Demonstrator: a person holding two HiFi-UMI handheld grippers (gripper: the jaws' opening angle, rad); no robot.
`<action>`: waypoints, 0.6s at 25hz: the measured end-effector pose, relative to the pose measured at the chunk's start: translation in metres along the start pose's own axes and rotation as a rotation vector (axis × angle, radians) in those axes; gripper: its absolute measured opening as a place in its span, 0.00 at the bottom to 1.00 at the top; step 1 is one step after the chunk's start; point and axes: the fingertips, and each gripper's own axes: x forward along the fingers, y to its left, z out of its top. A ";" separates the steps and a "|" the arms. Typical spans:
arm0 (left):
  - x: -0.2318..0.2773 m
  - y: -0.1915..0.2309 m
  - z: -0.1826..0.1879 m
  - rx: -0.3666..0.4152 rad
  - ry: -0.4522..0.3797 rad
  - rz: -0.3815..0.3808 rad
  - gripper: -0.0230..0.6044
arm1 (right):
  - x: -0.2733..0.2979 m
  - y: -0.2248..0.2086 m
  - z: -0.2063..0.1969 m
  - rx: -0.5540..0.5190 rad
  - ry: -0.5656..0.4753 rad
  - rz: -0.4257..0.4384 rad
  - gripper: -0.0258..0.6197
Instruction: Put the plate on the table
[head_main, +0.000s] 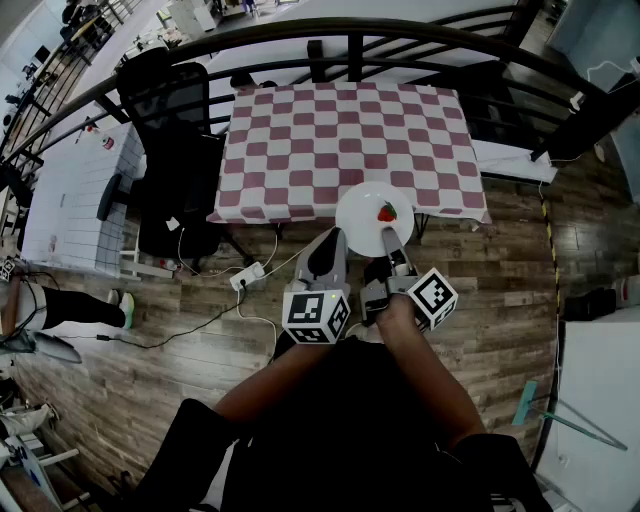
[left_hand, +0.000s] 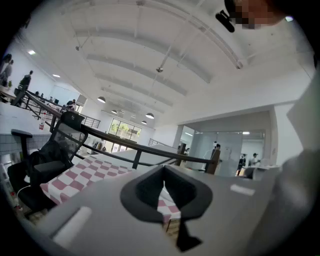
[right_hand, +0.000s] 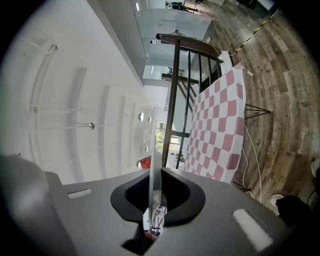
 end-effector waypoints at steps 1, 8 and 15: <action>0.001 0.001 0.001 0.007 -0.004 0.003 0.05 | -0.001 -0.004 0.000 -0.014 0.007 -0.023 0.07; 0.001 0.023 0.008 0.011 -0.047 0.023 0.05 | 0.009 -0.008 -0.007 -0.025 0.008 -0.027 0.07; 0.006 0.070 0.015 0.033 -0.071 0.060 0.05 | 0.042 -0.017 -0.022 -0.030 0.007 -0.049 0.07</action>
